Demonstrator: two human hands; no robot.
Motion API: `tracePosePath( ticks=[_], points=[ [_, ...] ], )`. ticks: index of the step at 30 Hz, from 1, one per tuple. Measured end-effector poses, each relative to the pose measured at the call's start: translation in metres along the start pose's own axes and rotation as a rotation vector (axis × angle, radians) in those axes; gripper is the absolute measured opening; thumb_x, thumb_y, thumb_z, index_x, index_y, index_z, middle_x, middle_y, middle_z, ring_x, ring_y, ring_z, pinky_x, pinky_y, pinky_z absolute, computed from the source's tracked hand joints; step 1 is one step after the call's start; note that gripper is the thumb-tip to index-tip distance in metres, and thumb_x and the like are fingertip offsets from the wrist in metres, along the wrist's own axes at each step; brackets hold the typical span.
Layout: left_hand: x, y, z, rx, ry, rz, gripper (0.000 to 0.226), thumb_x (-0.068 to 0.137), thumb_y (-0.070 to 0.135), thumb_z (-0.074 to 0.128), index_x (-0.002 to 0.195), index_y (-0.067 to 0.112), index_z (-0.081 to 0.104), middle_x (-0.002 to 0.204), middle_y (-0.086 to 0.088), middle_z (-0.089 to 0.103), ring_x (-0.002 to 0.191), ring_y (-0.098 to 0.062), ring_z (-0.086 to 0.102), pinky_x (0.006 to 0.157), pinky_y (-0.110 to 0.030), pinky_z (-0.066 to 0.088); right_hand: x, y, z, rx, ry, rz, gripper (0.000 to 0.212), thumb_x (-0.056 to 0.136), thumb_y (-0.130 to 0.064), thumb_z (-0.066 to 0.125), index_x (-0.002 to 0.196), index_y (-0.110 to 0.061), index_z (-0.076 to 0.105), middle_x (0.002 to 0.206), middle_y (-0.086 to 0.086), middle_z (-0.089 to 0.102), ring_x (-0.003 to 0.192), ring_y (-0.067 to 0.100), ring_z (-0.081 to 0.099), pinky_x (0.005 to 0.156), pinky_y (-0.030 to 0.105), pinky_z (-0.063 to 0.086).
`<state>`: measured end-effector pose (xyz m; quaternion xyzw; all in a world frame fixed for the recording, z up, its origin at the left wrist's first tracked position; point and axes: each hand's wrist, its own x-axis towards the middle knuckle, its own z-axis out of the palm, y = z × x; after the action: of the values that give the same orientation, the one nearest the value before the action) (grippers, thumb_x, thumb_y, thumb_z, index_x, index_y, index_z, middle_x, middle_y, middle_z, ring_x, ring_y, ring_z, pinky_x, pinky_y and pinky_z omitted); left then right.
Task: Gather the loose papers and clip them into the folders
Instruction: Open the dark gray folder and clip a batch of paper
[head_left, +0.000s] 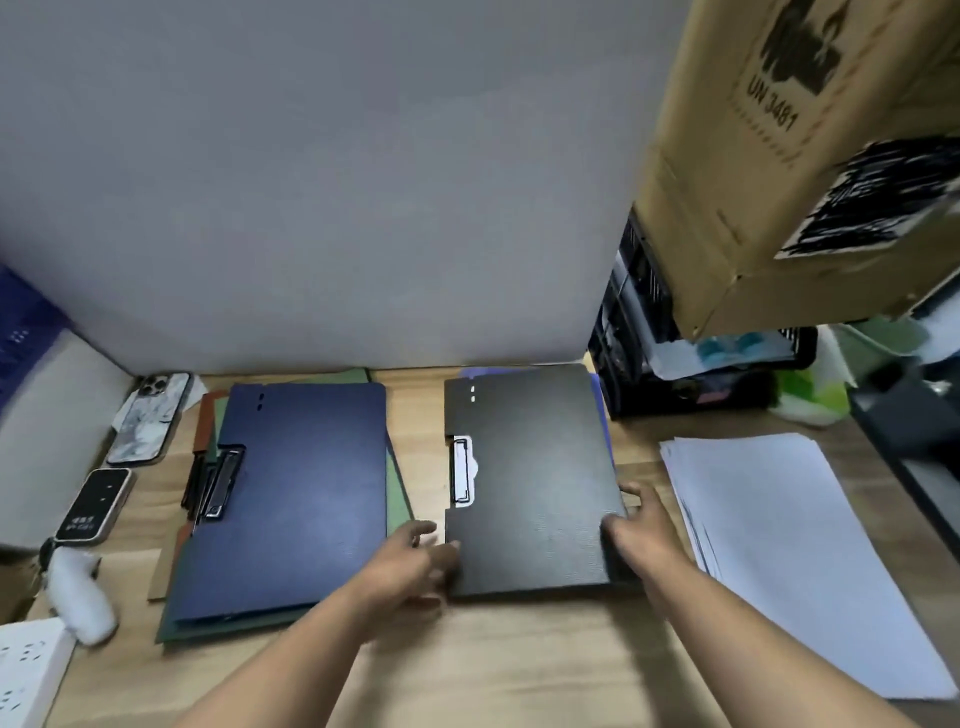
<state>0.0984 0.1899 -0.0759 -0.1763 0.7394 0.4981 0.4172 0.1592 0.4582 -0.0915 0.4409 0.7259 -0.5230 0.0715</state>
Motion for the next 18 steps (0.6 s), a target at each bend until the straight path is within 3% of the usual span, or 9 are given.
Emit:
tracePosePath(
  ticks=[4, 6, 9, 11, 14, 16, 18],
  points=[
    [0.0, 0.005, 0.022, -0.092, 0.013, 0.069, 0.043, 0.098, 0.015, 0.066, 0.139, 0.02, 0.053, 0.105, -0.004, 0.066, 0.088, -0.019, 0.066, 0.083, -0.036, 0.055, 0.016, 0.003, 0.001, -0.133, 0.005, 0.044, 0.067, 0.084, -0.015, 0.063, 0.146, -0.022, 0.039, 0.122, 0.009, 0.068, 0.107, 0.03, 0.065, 0.085, 0.034, 0.051],
    [0.0, 0.001, 0.024, -0.151, -0.002, 0.087, 0.046, 0.098, 0.015, 0.066, 0.141, 0.025, 0.052, 0.114, -0.004, 0.068, 0.098, -0.018, 0.068, 0.09, -0.037, 0.055, 0.016, 0.004, 0.0, -0.167, 0.021, 0.065, 0.069, 0.085, -0.016, 0.064, 0.148, -0.017, 0.036, 0.127, 0.011, 0.065, 0.113, 0.033, 0.063, 0.084, 0.033, 0.047],
    [-0.001, -0.005, 0.007, -0.178, 0.019, 0.137, 0.048, 0.099, 0.013, 0.066, 0.143, 0.026, 0.051, 0.133, -0.003, 0.064, 0.118, -0.016, 0.063, 0.1, -0.037, 0.049, 0.005, -0.002, 0.006, -0.348, 0.148, 0.046, 0.062, 0.084, -0.017, 0.065, 0.142, -0.011, 0.042, 0.129, 0.015, 0.061, 0.12, 0.038, 0.056, 0.092, 0.042, 0.05],
    [0.003, -0.009, -0.015, -0.09, 0.16, 0.192, 0.047, 0.099, 0.004, 0.063, 0.144, 0.015, 0.054, 0.138, -0.01, 0.062, 0.124, -0.021, 0.061, 0.099, -0.03, 0.046, -0.012, -0.011, 0.021, -0.337, 0.193, -0.11, 0.047, 0.085, -0.012, 0.064, 0.131, -0.013, 0.051, 0.125, 0.013, 0.061, 0.119, 0.035, 0.056, 0.091, 0.039, 0.05],
    [0.008, -0.023, -0.064, 0.185, 0.487, 0.179, 0.047, 0.097, 0.004, 0.062, 0.143, 0.013, 0.057, 0.144, -0.016, 0.056, 0.13, -0.029, 0.057, 0.108, -0.033, 0.044, -0.042, -0.027, 0.069, -0.082, -0.079, -0.219, 0.021, 0.092, 0.003, 0.055, 0.1, -0.016, 0.063, 0.098, 0.007, 0.07, 0.088, 0.026, 0.066, 0.066, 0.014, 0.047],
    [0.005, -0.037, -0.105, 0.441, 0.679, 0.076, 0.055, 0.093, 0.017, 0.066, 0.145, 0.027, 0.054, 0.153, -0.011, 0.044, 0.139, -0.031, 0.045, 0.113, -0.045, 0.04, -0.059, -0.038, 0.11, 0.088, -0.375, -0.126, 0.022, 0.097, 0.007, 0.052, 0.102, -0.009, 0.065, 0.092, 0.012, 0.068, 0.077, 0.022, 0.065, 0.068, 0.019, 0.05],
    [0.002, -0.053, -0.144, 0.507, 0.761, -0.012, 0.067, 0.087, 0.023, 0.067, 0.15, 0.031, 0.046, 0.161, -0.009, 0.032, 0.146, -0.032, 0.035, 0.118, -0.048, 0.034, -0.07, -0.043, 0.147, 0.124, -0.569, 0.015, 0.021, 0.098, -0.001, 0.056, 0.117, -0.007, 0.061, 0.086, 0.007, 0.063, 0.07, 0.015, 0.061, 0.07, 0.026, 0.049]
  ],
)
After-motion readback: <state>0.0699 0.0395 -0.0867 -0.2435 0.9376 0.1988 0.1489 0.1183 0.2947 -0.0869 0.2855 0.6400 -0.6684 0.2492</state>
